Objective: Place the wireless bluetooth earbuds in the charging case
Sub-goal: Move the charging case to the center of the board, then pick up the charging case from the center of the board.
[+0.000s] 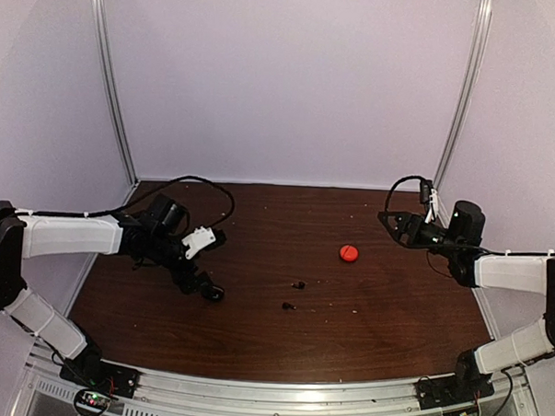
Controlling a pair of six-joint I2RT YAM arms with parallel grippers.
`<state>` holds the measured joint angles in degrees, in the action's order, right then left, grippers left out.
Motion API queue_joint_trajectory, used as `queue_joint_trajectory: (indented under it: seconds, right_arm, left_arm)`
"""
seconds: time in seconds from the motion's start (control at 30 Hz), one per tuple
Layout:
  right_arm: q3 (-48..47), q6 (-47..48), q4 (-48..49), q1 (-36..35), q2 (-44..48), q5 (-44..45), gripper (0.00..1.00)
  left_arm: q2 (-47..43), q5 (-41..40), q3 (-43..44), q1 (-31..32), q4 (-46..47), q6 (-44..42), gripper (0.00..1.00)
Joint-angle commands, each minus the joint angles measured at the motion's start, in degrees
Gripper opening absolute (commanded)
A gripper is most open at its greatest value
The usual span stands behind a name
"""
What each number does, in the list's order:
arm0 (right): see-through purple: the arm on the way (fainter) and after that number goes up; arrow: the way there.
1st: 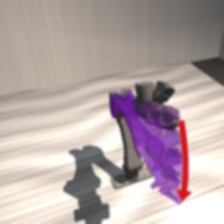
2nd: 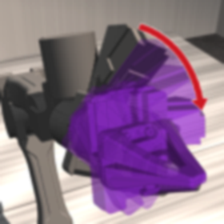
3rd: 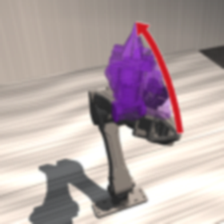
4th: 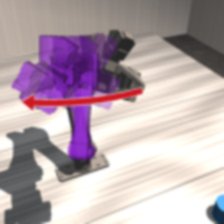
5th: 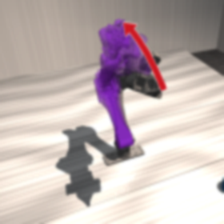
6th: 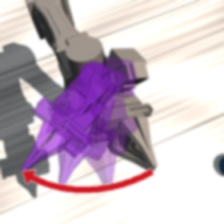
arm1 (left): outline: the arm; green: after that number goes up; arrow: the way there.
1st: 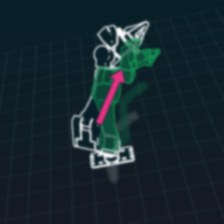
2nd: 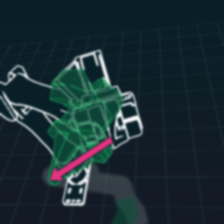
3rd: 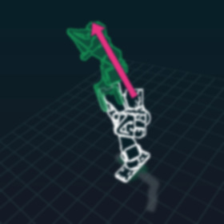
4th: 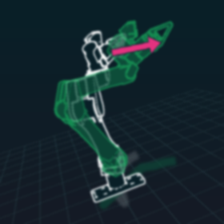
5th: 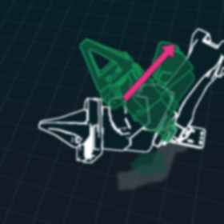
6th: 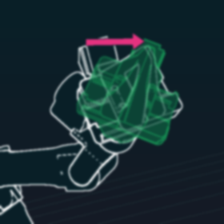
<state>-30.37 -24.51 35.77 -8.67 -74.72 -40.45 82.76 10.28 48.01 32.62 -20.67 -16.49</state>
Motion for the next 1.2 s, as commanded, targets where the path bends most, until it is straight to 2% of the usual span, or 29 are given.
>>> queue_joint_trajectory:
  seconds: [0.0, 0.43, 0.67, 1.0, 1.17]
  right_arm:
    - [0.9, -1.3, 2.7, -0.5, -0.2, -1.1, 1.0]
    - [0.7, -1.7, 3.2, -0.5, -0.3, -1.8, 1.0]
    - [0.9, -1.8, 3.2, -0.5, 0.0, -2.0, 1.0]
    - [0.3, -1.4, 2.4, -0.5, 0.1, -2.2, 1.0]
    - [0.3, -1.0, 1.8, -0.5, 0.5, -1.8, 1.0]
  left_arm:
    - [2.4, 2.5, 0.0, 1.2, 2.0, -7.2, 0.97]
    - [10.8, 4.4, 3.5, 3.1, -3.1, -12.5, 0.86]
    - [14.2, 5.7, 6.5, 3.1, -5.6, -14.0, 0.74]
    - [19.2, 12.1, 8.6, 3.1, -9.4, -12.7, 0.67]
    - [19.8, 12.4, 8.6, 3.1, -11.1, -10.9, 0.6]
